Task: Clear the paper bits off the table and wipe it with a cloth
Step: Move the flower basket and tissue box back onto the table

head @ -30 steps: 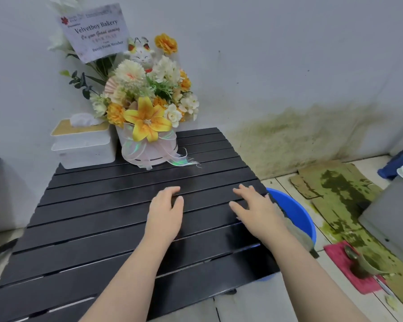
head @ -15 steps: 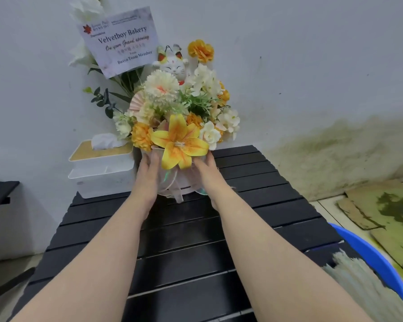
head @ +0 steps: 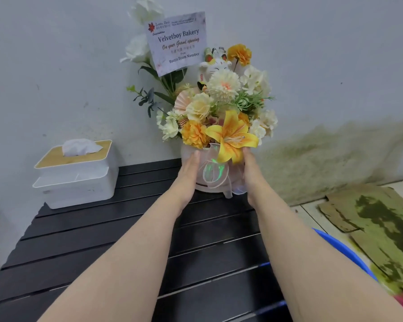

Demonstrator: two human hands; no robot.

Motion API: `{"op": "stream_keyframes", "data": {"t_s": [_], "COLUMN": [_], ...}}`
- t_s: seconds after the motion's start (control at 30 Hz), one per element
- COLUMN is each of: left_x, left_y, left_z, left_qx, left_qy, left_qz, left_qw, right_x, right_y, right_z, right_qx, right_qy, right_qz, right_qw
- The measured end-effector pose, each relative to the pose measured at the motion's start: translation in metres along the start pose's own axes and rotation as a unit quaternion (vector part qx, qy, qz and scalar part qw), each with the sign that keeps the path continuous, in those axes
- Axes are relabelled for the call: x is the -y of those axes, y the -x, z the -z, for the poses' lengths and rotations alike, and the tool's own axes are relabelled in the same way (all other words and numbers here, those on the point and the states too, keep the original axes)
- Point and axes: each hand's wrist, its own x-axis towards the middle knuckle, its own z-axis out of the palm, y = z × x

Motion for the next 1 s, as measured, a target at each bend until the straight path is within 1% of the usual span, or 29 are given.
{"op": "stream_keyframes", "data": {"t_s": [0.07,0.13,0.2,0.27,0.33,0.4,0.47,0.5,0.53,0.57,0.6,0.63,0.67,0.73,0.8,0.87,0.9,1.0], "left_x": [-0.007,-0.012,-0.013,-0.007,0.007,0.026,0.047,0.056,0.064,0.07,0.075,0.079,0.083,0.085,0.082,0.075,0.071,0.063], "left_y": [-0.005,-0.008,-0.003,0.009,0.026,0.045,0.066,0.075,0.084,0.091,0.096,0.1,0.102,0.1,0.094,0.083,0.078,0.062], "left_z": [-0.007,-0.009,-0.006,0.001,0.011,0.027,0.049,0.062,0.076,0.092,0.108,0.125,0.142,0.173,0.202,0.229,0.241,0.265], "left_qx": [0.001,-0.004,-0.002,-0.006,-0.051,-0.126,-0.19,-0.217,-0.246,-0.281,-0.321,-0.361,-0.397,-0.455,-0.5,-0.515,-0.504,-0.43], "left_qy": [0.002,0.0,0.001,0.019,0.025,0.007,0.016,0.023,0.027,0.032,0.04,0.048,0.052,0.04,-0.003,-0.027,-0.018,0.052], "left_qz": [0.034,0.054,0.059,0.049,0.024,-0.001,-0.006,-0.003,0.0,0.001,0.002,0.001,0.001,-0.012,-0.019,-0.002,0.007,0.021], "left_qw": [0.999,0.999,0.998,0.999,0.998,0.992,0.982,0.976,0.969,0.959,0.946,0.931,0.916,0.889,0.866,0.857,0.863,0.901], "right_x": [0.007,0.013,0.018,0.017,0.006,-0.012,-0.034,-0.043,-0.05,-0.056,-0.059,-0.058,-0.055,-0.049,-0.043,-0.037,-0.034,-0.033], "right_y": [-0.007,-0.007,0.0,0.011,0.028,0.051,0.079,0.094,0.106,0.114,0.12,0.121,0.118,0.104,0.089,0.077,0.072,0.057], "right_z": [0.013,0.019,0.018,0.014,0.006,-0.01,-0.037,-0.054,-0.073,-0.092,-0.112,-0.13,-0.146,-0.178,-0.208,-0.233,-0.242,-0.263], "right_qx": [-0.017,-0.016,-0.009,-0.03,-0.106,-0.19,-0.25,-0.243,-0.199,-0.128,-0.05,0.016,0.066,0.128,0.17,0.198,0.205,0.223], "right_qy": [0.01,0.021,0.02,-0.001,-0.046,-0.048,0.069,0.121,0.134,0.111,0.078,0.051,0.041,0.056,0.066,0.077,0.076,0.042], "right_qz": [-0.01,-0.011,-0.016,-0.013,-0.01,-0.008,0.035,0.068,0.097,0.105,0.087,0.06,0.046,0.036,0.023,0.014,0.009,-0.014], "right_qw": [1.0,1.0,1.0,0.999,0.993,0.98,0.965,0.96,0.966,0.98,0.992,0.997,0.996,0.99,0.983,0.977,0.976,0.974]}}
